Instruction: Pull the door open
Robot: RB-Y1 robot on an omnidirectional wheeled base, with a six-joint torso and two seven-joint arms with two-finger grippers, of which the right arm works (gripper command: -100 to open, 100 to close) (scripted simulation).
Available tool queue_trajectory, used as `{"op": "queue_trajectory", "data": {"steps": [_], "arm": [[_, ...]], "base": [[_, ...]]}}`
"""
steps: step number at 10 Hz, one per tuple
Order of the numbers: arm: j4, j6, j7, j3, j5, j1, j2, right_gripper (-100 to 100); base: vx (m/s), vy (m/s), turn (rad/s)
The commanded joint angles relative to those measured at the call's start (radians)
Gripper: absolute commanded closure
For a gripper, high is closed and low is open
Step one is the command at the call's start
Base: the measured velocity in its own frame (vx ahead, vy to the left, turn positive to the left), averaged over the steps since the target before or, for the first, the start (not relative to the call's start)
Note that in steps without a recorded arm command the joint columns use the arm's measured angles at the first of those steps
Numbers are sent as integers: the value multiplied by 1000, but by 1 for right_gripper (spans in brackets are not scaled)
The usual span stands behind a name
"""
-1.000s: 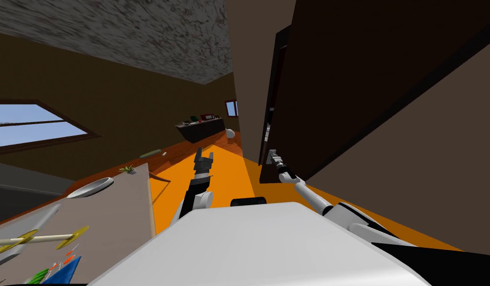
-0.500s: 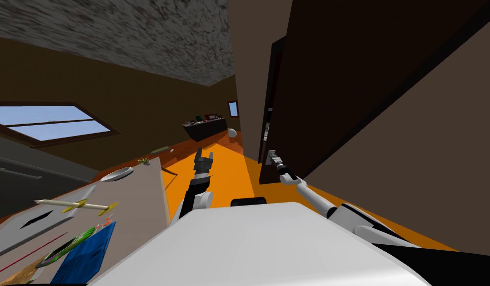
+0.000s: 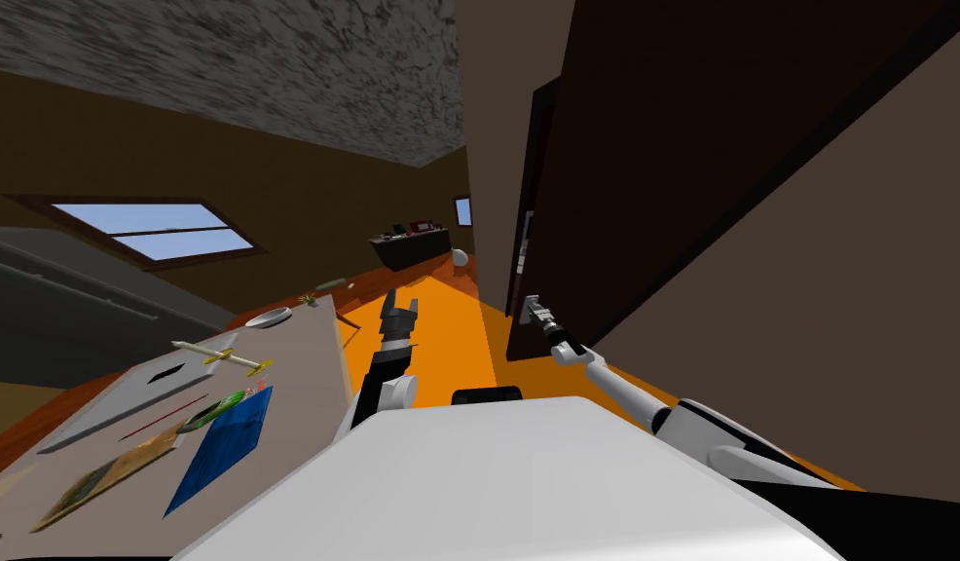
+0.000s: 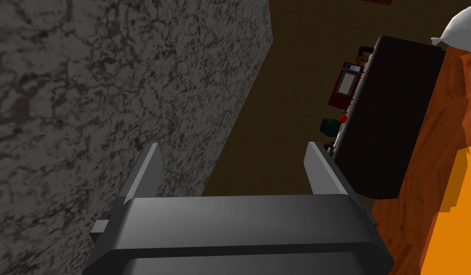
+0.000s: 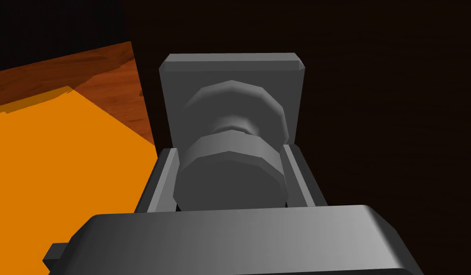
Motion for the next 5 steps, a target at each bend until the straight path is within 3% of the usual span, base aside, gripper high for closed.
{"op": "queue_trajectory", "data": {"steps": [1, 4, 5], "arm": [[-15, -16, -23, 21, 3, 9, -24, 100], [-34, -36, -57, 56, 10, 19, -57, 100], [-28, -30, -50, 52, 10, 18, -49, 100]], "base": [[-214, -69, 93], [-197, -109, 92], [-86, -35, 24]]}}
